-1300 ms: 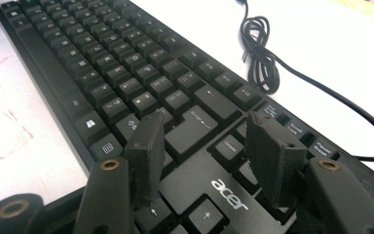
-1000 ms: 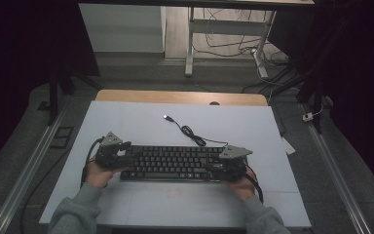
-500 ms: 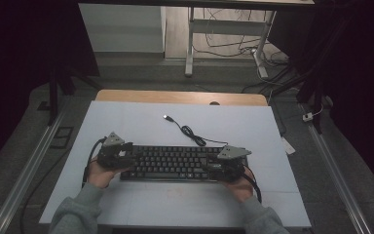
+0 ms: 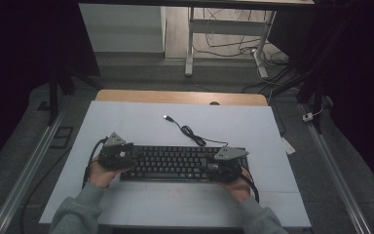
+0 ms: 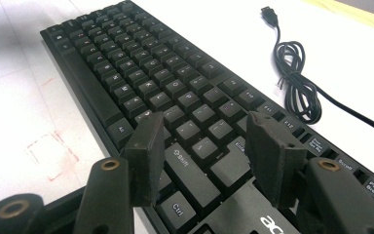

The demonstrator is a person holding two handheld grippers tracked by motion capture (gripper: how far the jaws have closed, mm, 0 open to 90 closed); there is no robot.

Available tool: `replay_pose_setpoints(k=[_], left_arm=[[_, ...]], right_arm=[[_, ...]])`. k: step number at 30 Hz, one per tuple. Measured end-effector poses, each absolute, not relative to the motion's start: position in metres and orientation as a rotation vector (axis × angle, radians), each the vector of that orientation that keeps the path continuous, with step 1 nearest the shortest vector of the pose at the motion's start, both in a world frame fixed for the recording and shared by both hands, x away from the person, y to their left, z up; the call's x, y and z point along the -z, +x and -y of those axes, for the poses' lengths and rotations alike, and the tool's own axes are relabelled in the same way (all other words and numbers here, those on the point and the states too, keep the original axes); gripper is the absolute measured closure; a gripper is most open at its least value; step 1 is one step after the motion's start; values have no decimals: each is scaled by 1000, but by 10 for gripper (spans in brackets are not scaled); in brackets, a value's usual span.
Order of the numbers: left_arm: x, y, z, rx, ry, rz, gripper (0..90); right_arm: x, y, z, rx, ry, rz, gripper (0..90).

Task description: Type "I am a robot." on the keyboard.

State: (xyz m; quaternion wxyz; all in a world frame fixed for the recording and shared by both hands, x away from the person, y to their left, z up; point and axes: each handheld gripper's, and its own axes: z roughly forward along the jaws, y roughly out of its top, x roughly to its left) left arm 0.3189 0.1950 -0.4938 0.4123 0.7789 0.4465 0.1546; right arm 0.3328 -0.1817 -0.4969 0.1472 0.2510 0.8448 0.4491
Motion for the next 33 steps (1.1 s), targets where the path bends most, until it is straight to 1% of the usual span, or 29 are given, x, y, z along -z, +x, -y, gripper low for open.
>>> replay_pose_setpoints(k=[33], left_arm=[[500,321,-191,-374,1997,-1129,407]], right_arm=[[498,331,175,-1287,696,-2454,493]])
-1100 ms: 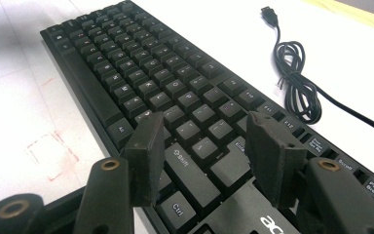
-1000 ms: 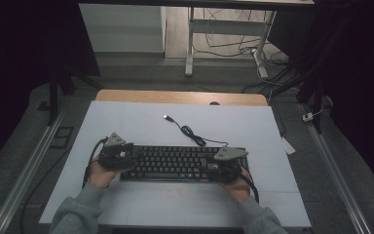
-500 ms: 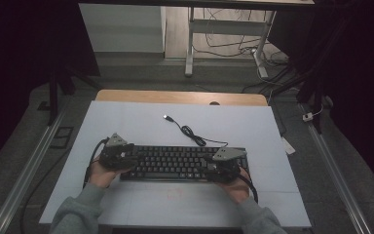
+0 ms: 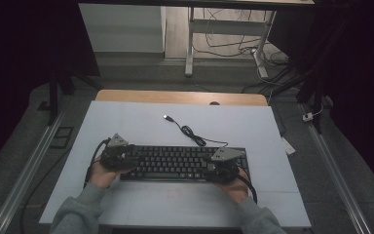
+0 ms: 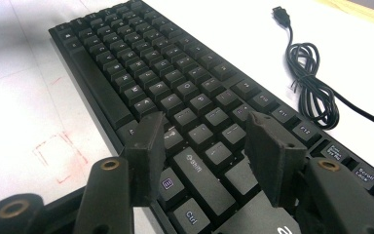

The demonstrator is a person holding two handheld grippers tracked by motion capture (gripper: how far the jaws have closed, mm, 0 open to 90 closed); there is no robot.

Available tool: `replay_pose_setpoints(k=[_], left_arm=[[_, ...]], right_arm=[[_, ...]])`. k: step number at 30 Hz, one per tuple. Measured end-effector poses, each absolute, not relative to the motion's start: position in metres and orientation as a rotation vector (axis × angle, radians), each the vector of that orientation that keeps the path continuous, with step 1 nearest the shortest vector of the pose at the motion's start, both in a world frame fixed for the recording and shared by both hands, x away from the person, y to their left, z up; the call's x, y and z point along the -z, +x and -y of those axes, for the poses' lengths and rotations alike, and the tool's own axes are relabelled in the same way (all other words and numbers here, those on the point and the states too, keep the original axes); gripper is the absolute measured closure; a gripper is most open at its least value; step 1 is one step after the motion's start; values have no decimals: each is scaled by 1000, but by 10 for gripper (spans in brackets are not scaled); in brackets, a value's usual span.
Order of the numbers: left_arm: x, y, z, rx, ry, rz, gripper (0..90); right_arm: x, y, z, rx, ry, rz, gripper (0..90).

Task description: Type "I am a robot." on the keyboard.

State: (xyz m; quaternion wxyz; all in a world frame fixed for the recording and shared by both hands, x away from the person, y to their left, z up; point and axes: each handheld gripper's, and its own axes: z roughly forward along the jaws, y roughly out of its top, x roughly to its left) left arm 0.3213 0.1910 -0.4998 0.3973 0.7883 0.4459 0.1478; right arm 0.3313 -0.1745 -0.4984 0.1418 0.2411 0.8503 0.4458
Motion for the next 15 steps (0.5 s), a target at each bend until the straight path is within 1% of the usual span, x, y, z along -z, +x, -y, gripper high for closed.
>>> replay_pose_setpoints(k=[15], left_arm=[[502,322,-189,-370,2011,-1127,407]], right_arm=[[500,330,167,-1297,676,-2468,493]])
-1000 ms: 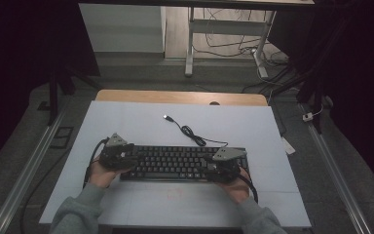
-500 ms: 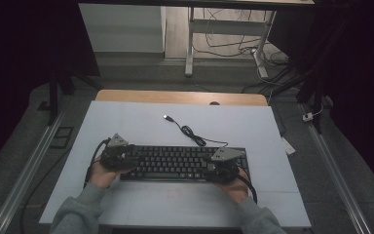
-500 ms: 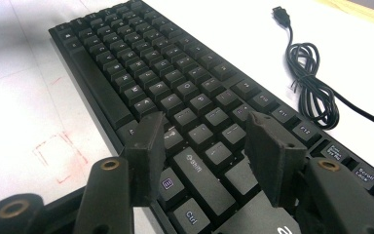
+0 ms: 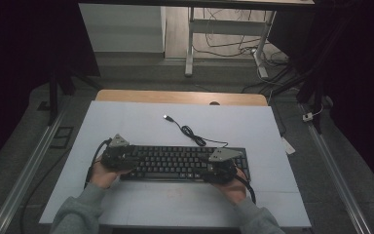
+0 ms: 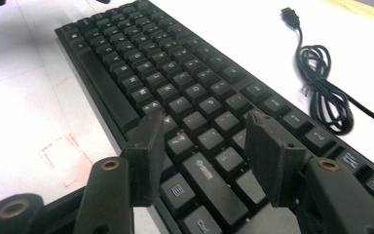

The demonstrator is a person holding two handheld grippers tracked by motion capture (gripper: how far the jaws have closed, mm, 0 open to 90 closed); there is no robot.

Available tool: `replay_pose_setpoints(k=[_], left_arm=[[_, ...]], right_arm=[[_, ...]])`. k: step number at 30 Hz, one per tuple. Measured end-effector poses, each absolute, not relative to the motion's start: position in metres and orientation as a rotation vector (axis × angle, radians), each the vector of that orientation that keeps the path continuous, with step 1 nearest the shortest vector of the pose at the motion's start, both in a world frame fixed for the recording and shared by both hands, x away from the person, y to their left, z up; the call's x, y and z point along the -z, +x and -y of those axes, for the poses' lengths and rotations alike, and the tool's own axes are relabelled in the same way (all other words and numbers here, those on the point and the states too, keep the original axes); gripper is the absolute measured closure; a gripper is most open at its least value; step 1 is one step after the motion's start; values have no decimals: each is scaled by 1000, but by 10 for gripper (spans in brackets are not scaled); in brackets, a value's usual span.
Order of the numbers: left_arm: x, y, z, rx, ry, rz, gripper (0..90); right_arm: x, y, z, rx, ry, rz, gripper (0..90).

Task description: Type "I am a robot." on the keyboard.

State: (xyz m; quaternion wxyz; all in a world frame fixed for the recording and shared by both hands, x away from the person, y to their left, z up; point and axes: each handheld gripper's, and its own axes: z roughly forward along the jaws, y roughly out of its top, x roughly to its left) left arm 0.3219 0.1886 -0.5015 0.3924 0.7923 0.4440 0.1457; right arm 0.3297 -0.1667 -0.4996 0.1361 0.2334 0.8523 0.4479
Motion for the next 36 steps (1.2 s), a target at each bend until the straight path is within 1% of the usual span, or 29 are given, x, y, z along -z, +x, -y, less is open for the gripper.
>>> replay_pose_setpoints(k=[29,36], left_arm=[[502,322,-188,-371,2013,-1126,402],[502,322,-188,-369,2013,-1126,401]], right_arm=[[500,324,138,-1307,597,-2532,495],[501,325,131,-1311,586,-2538,532]])
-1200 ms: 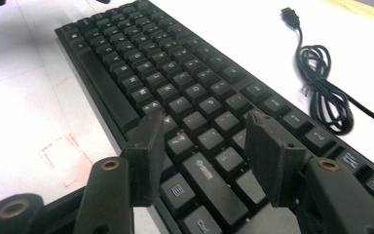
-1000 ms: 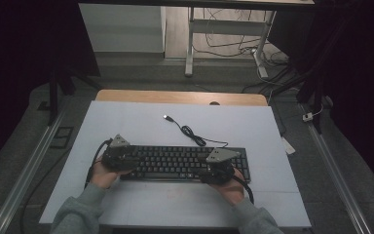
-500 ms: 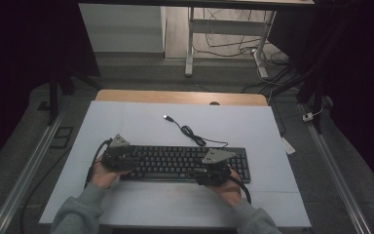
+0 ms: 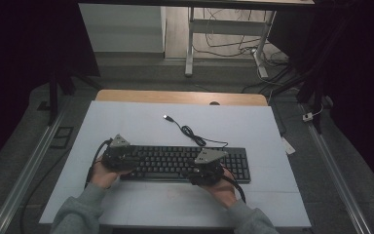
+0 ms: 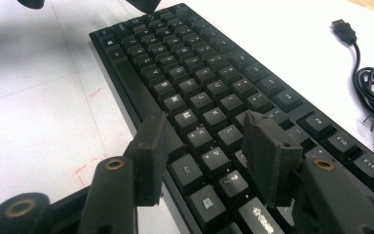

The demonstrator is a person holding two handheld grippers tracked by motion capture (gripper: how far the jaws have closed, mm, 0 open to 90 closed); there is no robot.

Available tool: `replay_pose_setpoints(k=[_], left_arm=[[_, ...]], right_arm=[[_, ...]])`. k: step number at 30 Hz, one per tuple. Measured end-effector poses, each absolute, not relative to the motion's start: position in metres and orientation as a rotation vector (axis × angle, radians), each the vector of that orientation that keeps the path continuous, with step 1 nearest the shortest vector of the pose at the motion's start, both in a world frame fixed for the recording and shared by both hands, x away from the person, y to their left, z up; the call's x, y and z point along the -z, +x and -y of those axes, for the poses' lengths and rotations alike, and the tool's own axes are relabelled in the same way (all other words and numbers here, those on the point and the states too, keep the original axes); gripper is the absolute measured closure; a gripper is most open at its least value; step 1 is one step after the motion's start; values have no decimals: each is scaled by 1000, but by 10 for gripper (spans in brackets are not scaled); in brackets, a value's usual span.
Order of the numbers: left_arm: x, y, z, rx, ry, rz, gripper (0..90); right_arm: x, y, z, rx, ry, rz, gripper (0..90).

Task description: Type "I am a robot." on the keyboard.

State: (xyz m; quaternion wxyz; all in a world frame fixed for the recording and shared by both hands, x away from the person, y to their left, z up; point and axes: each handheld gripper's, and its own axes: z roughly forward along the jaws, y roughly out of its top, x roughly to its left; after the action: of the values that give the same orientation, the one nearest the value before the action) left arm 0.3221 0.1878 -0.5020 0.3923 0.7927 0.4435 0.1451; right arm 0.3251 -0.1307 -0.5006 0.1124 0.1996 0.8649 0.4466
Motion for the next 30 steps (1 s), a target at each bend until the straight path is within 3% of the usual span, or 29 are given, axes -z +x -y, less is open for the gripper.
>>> replay_pose_setpoints(k=[13,30], left_arm=[[503,322,-186,-367,2017,-1125,400],[503,322,-186,-367,2019,-1124,397]], right_arm=[[503,330,114,-1319,545,-2599,887],[516,341,85,-1191,566,-2638,895]])
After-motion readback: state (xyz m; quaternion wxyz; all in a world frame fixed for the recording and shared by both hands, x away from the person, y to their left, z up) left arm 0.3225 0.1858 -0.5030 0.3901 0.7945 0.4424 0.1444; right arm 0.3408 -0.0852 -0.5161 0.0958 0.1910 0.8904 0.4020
